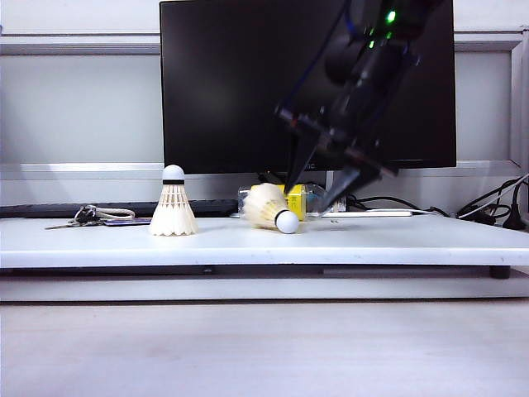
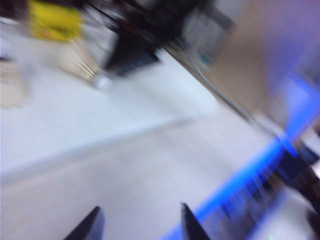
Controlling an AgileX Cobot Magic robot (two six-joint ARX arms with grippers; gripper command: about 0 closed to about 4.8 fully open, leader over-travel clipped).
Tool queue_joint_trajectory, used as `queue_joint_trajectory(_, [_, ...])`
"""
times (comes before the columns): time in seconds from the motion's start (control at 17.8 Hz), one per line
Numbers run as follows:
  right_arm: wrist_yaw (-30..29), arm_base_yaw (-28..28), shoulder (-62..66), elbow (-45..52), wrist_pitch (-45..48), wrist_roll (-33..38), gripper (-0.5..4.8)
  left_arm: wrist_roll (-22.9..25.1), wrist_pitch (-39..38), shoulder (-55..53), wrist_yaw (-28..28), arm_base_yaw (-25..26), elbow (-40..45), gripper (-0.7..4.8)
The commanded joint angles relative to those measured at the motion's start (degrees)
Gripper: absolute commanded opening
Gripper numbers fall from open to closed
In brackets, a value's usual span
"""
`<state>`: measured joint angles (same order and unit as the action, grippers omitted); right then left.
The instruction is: Stack the badminton balls on the table vertically.
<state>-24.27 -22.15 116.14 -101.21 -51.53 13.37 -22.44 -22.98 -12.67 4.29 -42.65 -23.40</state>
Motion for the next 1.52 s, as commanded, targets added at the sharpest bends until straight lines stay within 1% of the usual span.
queue_joint_trajectory(0.06, [-0.4,0.1,-5.0,-0.3,1.4,-4.0,2.75,3.0,3.6,-5.5,-1.4,0.0,-0.2,2.15])
queue_joint_trajectory(0.17, [0.0,0.1,-9.0,-0.3,1.7,-6.2,2.74,10.3,6.3,-11.5,3.3,0.0,-0.6,2.15])
queue_joint_trajectory(0.28, [0.0,0.1,-13.4,-0.3,1.3,-7.7,2.74,16.4,7.6,-17.7,6.0,0.0,-2.9,2.15])
queue_joint_trajectory(0.39, [0.2,0.1,-17.7,-0.3,-0.4,-10.0,2.74,27.2,6.1,-25.2,6.3,0.0,-8.6,2.15])
queue_joint_trajectory(0.51, [1.4,0.1,-21.7,-0.3,-4.0,-13.1,2.74,40.3,1.9,-32.3,5.3,0.0,-16.0,2.15])
queue_joint_trajectory(0.56, [3.5,0.1,-23.4,-0.3,-6.4,-14.9,2.74,47.6,-1.0,-36.4,3.2,0.0,-20.2,2.15])
queue_joint_trajectory(0.62, [5.4,0.1,-24.5,-0.3,-9.0,-16.5,2.74,53.6,-3.5,-40.0,0.2,0.0,-23.6,2.16])
queue_joint_trajectory(0.67, [6.5,0.1,-25.3,-0.3,-11.3,-17.7,2.74,58.6,-5.9,-43.0,-2.1,0.0,-26.3,2.18])
queue_joint_trajectory(0.79, [8.1,0.1,-26.8,-0.2,-19.9,-21.0,2.74,72.7,-12.5,-53.5,-9.0,0.1,-33.7,2.28])
queue_joint_trajectory(0.84, [8.0,0.1,-27.0,-0.1,-22.3,-21.6,2.74,76.0,-13.8,-56.1,-11.0,0.1,-35.3,2.29])
queue_joint_trajectory(0.9, [8.1,0.1,-27.0,-0.1,-25.4,-22.6,2.74,80.8,-15.1,-60.2,-13.2,0.0,-38.1,2.29])
queue_joint_trajectory(1.01, [8.2,0.1,-27.4,0.8,-27.6,-22.5,2.69,86.0,-14.1,-65.7,-13.5,0.1,-42.1,2.29])
queue_joint_trajectory(1.12, [11.8,0.1,-29.1,4.6,-27.4,-22.9,2.12,90.8,-11.0,-69.5,-13.2,0.1,-45.4,2.29])
queue_joint_trajectory(1.18, [12.2,0.1,-30.3,6.9,-26.8,-24.3,2.1,91.8,-9.4,-71.1,-13.0,0.1,-46.7,2.28])
queue_joint_trajectory(1.24, [10.7,0.1,-33.7,11.6,-22.9,-24.4,2.1,93.8,-8.5,-74.1,-12.7,0.9,-48.9,2.28])
queue_joint_trajectory(1.29, [10.2,0.1,-35.4,13.5,-20.7,-24.3,2.1,94.0,-8.0,-75.4,-12.1,1.2,-49.7,2.28])
queue_joint_trajectory(1.35, [10.2,0.1,-37.2,15.3,-18.6,-24.3,2.1,94.2,-8.0,-76.8,-11.0,1.4,-50.7,2.27])
queue_joint_trajectory(1.4, [10.2,0.1,-39.5,17.2,-16.6,-24.3,2.1,95.8,-8.2,-79.0,-10.3,2.2,-52.2,2.23])
queue_joint_trajectory(1.52, [10.5,0.1,-41.9,17.6,-16.1,-24.3,2.1,98.9,-8.0,-81.9,-9.3,2.5,-53.7,2.23])
